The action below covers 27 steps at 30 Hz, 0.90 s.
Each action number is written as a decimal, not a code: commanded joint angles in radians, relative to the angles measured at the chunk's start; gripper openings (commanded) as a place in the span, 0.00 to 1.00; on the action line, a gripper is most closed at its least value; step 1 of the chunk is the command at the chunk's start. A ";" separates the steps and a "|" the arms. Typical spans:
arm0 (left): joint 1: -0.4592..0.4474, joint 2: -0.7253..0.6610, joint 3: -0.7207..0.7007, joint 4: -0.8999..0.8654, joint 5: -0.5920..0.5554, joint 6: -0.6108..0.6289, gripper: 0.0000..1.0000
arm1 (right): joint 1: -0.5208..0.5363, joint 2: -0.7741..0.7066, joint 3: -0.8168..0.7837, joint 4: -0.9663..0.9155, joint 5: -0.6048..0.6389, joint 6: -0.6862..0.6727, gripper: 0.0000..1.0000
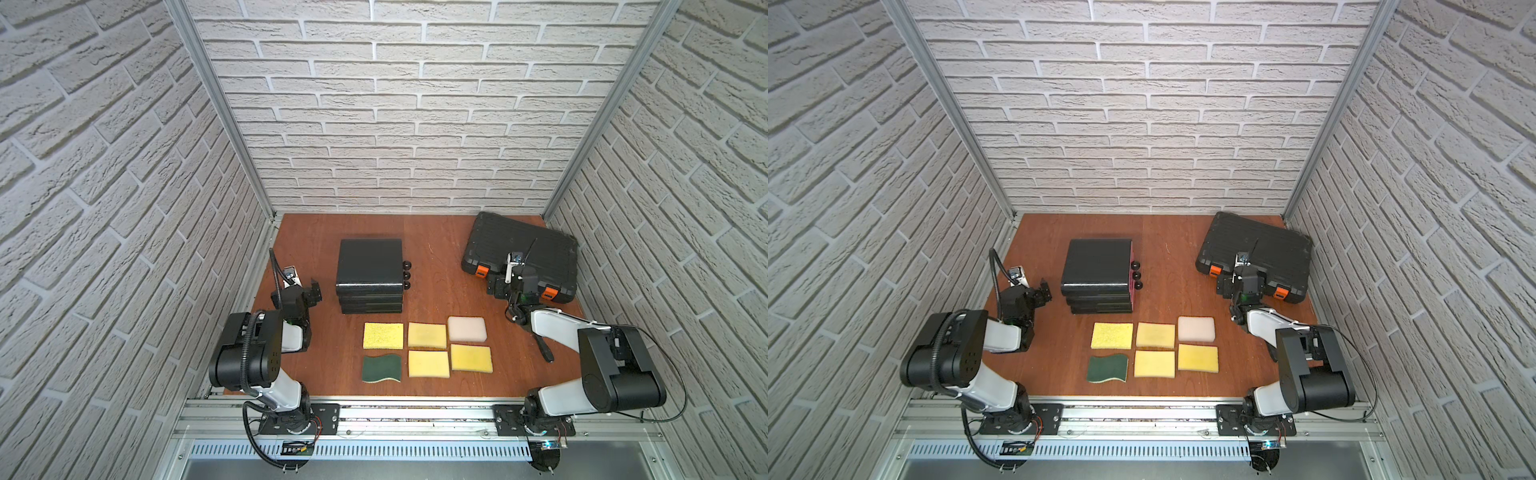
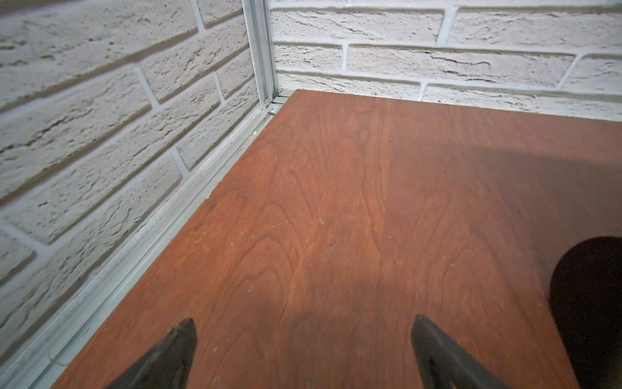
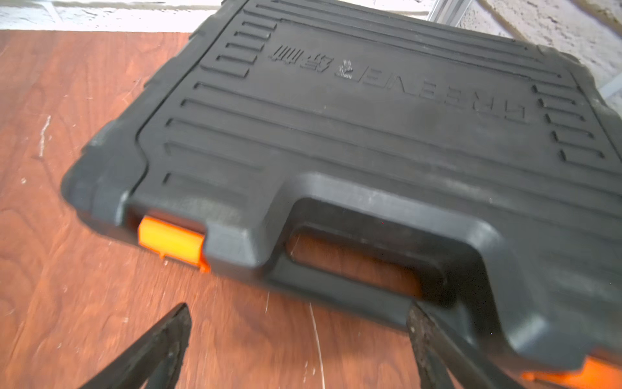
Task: Take the sponge out of the drawer
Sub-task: Reset both arms
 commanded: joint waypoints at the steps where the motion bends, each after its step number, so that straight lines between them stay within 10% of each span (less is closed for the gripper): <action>1: 0.001 -0.003 0.035 0.009 -0.013 0.010 0.98 | 0.042 -0.066 -0.128 0.264 0.022 -0.038 1.00; 5: -0.001 -0.003 0.037 0.009 -0.016 0.010 0.98 | 0.113 0.135 -0.217 0.687 0.036 -0.154 0.99; 7: -0.003 -0.004 0.037 0.005 -0.017 0.012 0.98 | 0.105 0.007 -0.164 0.393 0.065 -0.090 0.99; 10: -0.007 -0.005 0.038 0.008 -0.015 0.018 0.98 | 0.070 0.083 -0.176 0.523 0.025 -0.087 0.99; 13: -0.028 0.000 0.066 -0.038 -0.036 0.042 0.98 | 0.059 0.040 -0.083 0.272 0.015 -0.058 0.99; 27: -0.025 0.005 0.077 -0.057 -0.026 0.039 0.98 | 0.050 0.025 -0.109 0.312 0.002 -0.057 0.99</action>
